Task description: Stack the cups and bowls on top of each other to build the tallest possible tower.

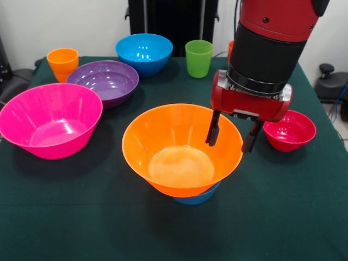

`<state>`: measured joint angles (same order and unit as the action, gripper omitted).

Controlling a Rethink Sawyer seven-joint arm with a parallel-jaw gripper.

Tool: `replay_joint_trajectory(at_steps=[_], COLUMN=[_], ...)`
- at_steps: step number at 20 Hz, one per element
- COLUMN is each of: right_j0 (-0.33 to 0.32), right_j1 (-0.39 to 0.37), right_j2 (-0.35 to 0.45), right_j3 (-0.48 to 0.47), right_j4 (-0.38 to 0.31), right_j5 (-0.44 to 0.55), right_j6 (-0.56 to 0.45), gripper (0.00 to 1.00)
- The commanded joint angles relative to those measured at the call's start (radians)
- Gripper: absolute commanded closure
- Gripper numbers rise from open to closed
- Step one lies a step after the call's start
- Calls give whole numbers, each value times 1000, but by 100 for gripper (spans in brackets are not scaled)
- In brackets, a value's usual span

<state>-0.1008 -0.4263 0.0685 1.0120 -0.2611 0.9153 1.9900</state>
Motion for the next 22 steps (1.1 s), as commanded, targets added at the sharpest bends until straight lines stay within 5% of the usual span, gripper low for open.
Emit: replay_joint_trajectory(at_steps=[1, 22], right_j0=[31, 58], right_j1=[44, 88], right_j2=[61, 21], right_j3=[92, 67], right_j4=[-57, -89], right_j5=[22, -22], right_j6=[-112, -69], gripper=[0, 0])
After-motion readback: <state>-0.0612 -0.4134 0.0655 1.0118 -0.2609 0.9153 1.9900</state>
